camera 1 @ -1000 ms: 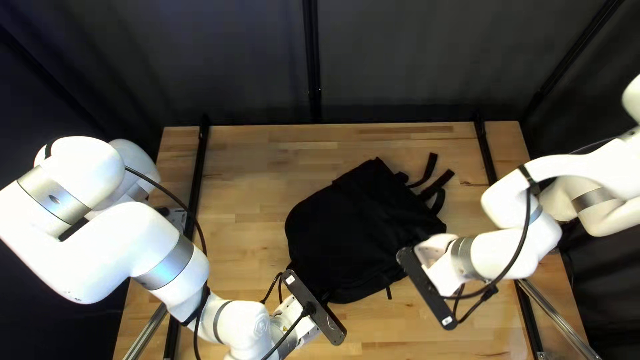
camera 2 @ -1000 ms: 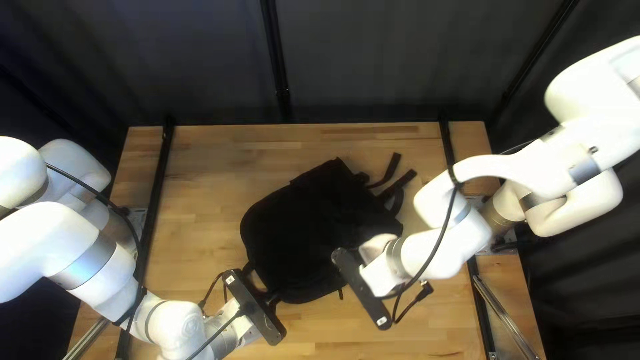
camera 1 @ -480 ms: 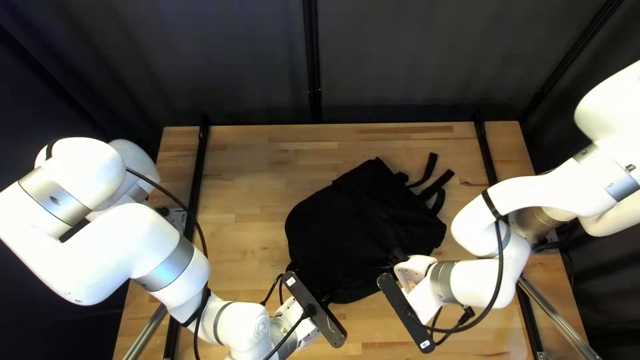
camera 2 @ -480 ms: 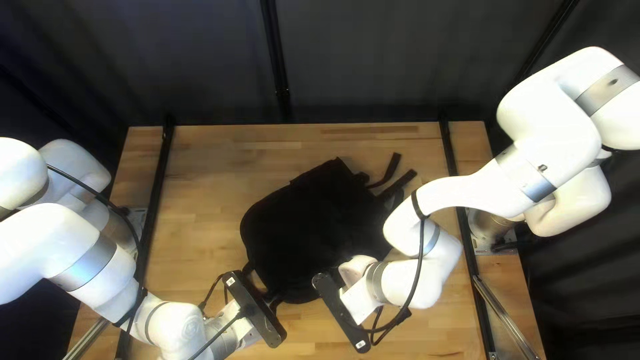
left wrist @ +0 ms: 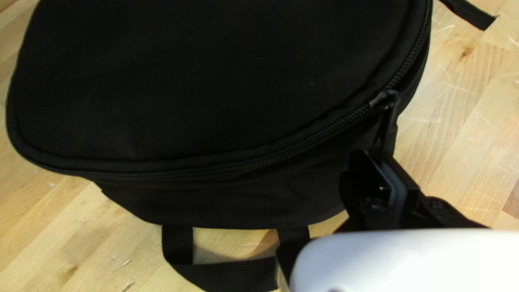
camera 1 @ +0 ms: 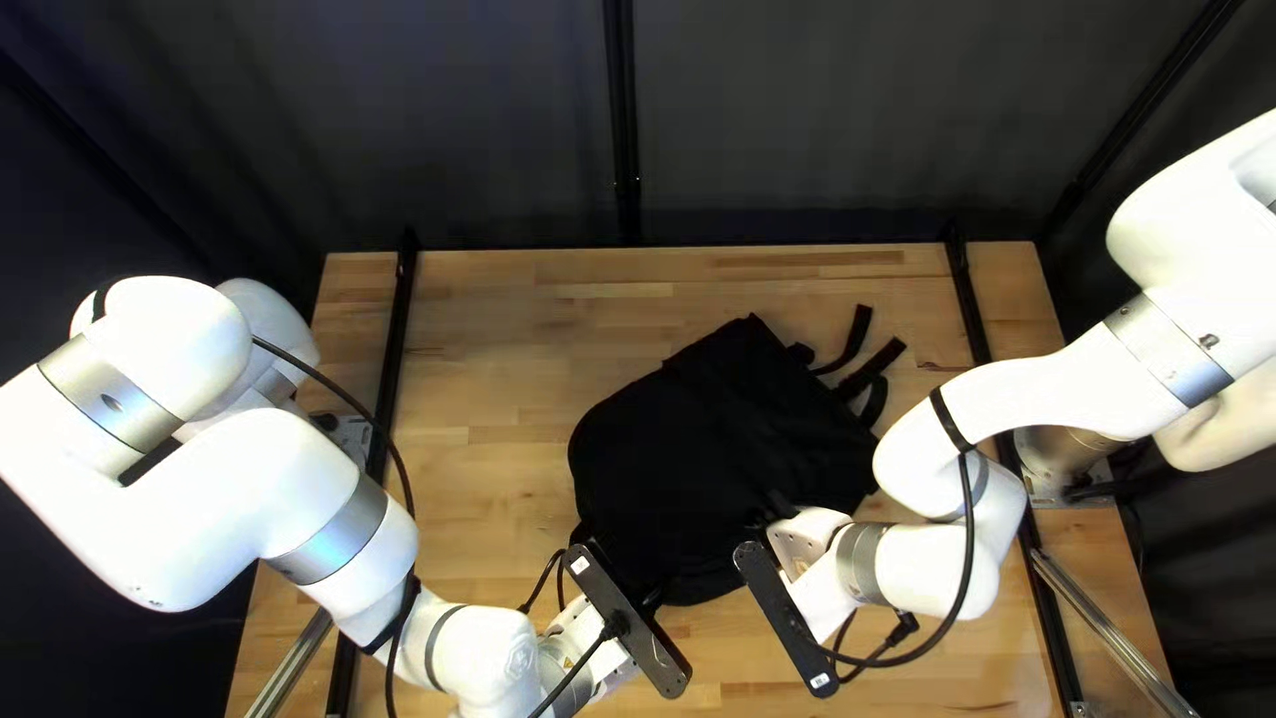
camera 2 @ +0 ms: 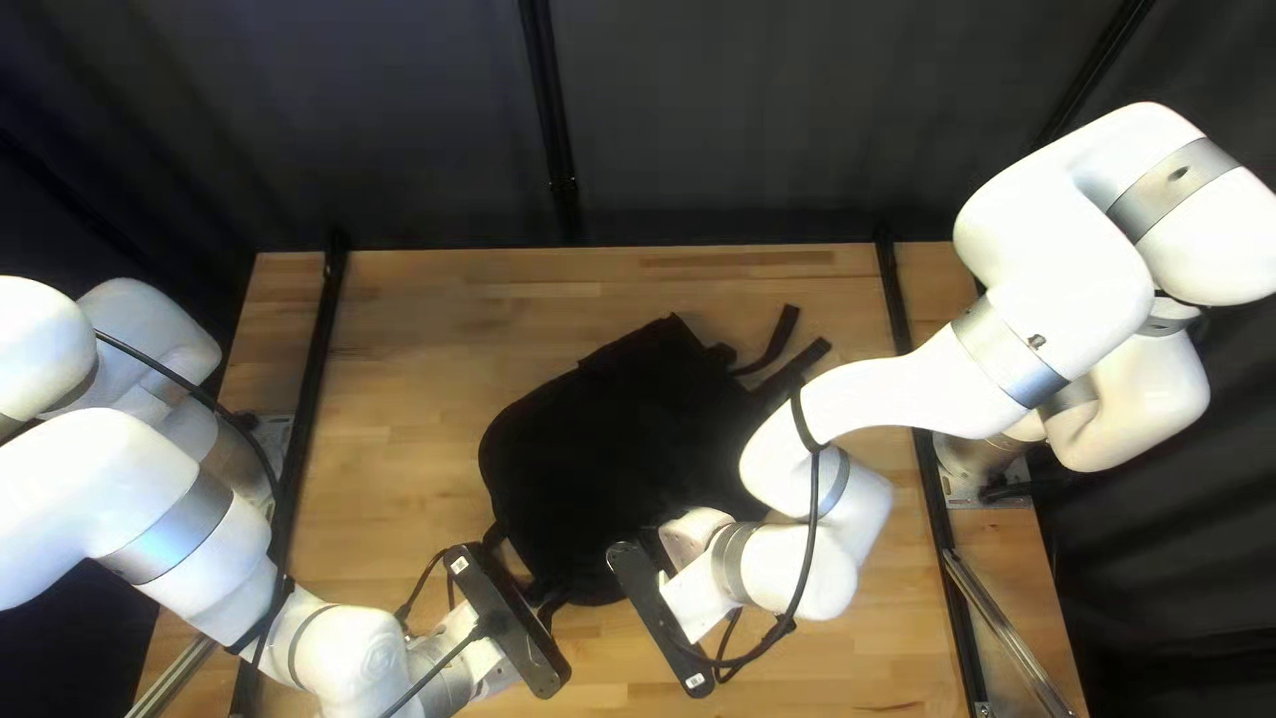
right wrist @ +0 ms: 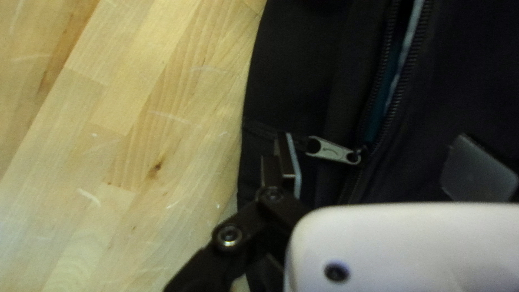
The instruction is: Remove a lunch box from a kids backpack
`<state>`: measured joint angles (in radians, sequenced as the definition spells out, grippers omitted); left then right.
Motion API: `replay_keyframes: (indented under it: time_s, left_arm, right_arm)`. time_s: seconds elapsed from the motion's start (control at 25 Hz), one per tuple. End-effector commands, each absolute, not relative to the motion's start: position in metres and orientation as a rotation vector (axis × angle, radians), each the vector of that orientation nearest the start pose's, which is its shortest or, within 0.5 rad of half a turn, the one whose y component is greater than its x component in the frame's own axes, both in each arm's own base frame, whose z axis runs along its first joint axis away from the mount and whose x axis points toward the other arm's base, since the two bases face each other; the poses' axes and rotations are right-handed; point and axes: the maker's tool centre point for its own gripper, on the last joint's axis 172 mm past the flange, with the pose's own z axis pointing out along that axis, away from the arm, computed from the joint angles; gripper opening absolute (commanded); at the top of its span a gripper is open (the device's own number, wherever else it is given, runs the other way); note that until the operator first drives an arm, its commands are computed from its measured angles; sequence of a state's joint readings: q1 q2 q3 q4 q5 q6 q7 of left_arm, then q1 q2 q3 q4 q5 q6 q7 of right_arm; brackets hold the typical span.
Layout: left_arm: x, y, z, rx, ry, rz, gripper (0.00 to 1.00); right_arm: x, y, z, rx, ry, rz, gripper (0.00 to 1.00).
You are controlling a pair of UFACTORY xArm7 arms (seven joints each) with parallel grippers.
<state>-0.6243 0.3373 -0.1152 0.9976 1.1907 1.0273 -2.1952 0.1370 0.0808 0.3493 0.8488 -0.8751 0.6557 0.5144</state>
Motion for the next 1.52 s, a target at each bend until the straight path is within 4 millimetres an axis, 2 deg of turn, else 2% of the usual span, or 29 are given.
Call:
replay_keyframes:
  time_s: [0.04, 0.2, 0.28, 0.32, 0.36, 0.4, 0.48, 0.52, 0.56, 0.92, 1.52]
  left_arm:
    - [0.476, -0.199, 0.093, -2.430, -0.759, -1.087, 0.00]
    - [0.475, -0.199, 0.092, -2.430, -0.760, -1.085, 0.00]
    - [0.474, -0.199, 0.092, -2.430, -0.760, -1.085, 0.00]
    - [0.474, -0.199, 0.092, -2.430, -0.759, -1.085, 0.00]
    - [0.474, -0.199, 0.092, -2.430, -0.759, -1.084, 0.00]
    - [0.474, -0.199, 0.092, -2.430, -0.760, -1.084, 0.00]
    - [0.474, -0.199, 0.092, -2.430, -0.761, -1.084, 0.00]
    - [0.474, -0.199, 0.092, -2.430, -0.761, -1.085, 0.00]
    - [0.474, -0.199, 0.092, -2.430, -0.761, -1.085, 0.00]
    - [0.469, -0.196, 0.096, -2.424, -0.755, -1.092, 0.00]
    - [0.456, -0.190, 0.099, -2.405, -0.745, -1.085, 0.00]
  right_arm:
    - [0.490, 0.170, 0.129, -3.320, -1.081, -0.659, 1.00]
    - [0.493, 0.172, 0.128, -3.327, -1.066, -0.663, 1.00]
    - [0.495, 0.172, 0.126, -3.328, -1.064, -0.659, 0.85]
    - [0.497, 0.172, 0.125, -3.326, -1.065, -0.654, 0.82]
    - [0.498, 0.172, 0.124, -3.324, -1.067, -0.650, 0.68]
    - [0.499, 0.171, 0.122, -3.322, -1.068, -0.646, 0.65]
    - [0.501, 0.171, 0.121, -3.320, -1.070, -0.640, 0.31]
    - [0.501, 0.170, 0.120, -3.318, -1.069, -0.638, 0.09]
    - [0.502, 0.170, 0.120, -3.317, -1.069, -0.636, 0.02]
    - [0.500, 0.175, 0.117, -3.305, -1.080, -0.623, 0.00]
    - [0.480, 0.183, 0.122, -3.295, -1.087, -0.604, 0.00]
